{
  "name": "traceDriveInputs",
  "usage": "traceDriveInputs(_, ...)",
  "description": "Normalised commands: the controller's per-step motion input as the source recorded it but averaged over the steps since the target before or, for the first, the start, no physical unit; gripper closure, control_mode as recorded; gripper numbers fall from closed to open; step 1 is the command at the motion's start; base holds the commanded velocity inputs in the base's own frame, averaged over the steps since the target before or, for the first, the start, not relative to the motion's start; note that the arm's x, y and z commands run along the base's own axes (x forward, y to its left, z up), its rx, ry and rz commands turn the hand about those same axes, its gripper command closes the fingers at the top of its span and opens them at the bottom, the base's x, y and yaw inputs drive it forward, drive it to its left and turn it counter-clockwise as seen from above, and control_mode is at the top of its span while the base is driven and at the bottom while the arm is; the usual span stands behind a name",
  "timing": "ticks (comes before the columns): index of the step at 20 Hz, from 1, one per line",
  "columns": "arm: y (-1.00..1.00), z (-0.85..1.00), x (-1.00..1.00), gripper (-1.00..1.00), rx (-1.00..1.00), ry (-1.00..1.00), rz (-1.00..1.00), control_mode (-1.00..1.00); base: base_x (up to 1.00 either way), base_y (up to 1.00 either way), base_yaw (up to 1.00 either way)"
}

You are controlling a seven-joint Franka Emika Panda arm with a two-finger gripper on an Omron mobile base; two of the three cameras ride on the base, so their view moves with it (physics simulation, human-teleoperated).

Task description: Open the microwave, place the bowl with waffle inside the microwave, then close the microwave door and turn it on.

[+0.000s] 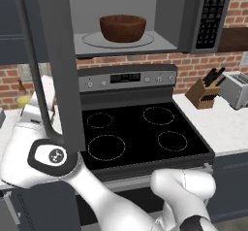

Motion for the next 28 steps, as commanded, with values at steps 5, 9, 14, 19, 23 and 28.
traceDriveInputs(5, -1.00, 0.53, -0.12, 1.00, 0.06, 0.00, 0.00, -1.00, 0.00, 0.00, 0.00)
traceDriveInputs(9, -1.00, 0.52, -0.12, 1.00, 0.06, 0.00, 0.00, -1.00, 0.00, 0.00, 0.00)
traceDriveInputs(14, -1.00, 0.58, -0.17, 1.00, 0.07, 0.00, 0.00, -1.00, 0.00, 0.00, 0.00)
traceDriveInputs(19, -1.00, 0.54, -0.02, 1.00, 0.10, 0.00, 0.00, -1.00, 0.00, 0.00, 0.00)
traceDriveInputs(23, -1.00, 0.46, 0.01, 1.00, 0.13, 0.05, 0.00, -1.00, 0.00, 0.00, 0.00)
traceDriveInputs(28, -0.96, 0.27, 0.25, 1.00, 0.18, 0.17, 0.07, -1.00, 0.00, 0.00, 0.00)
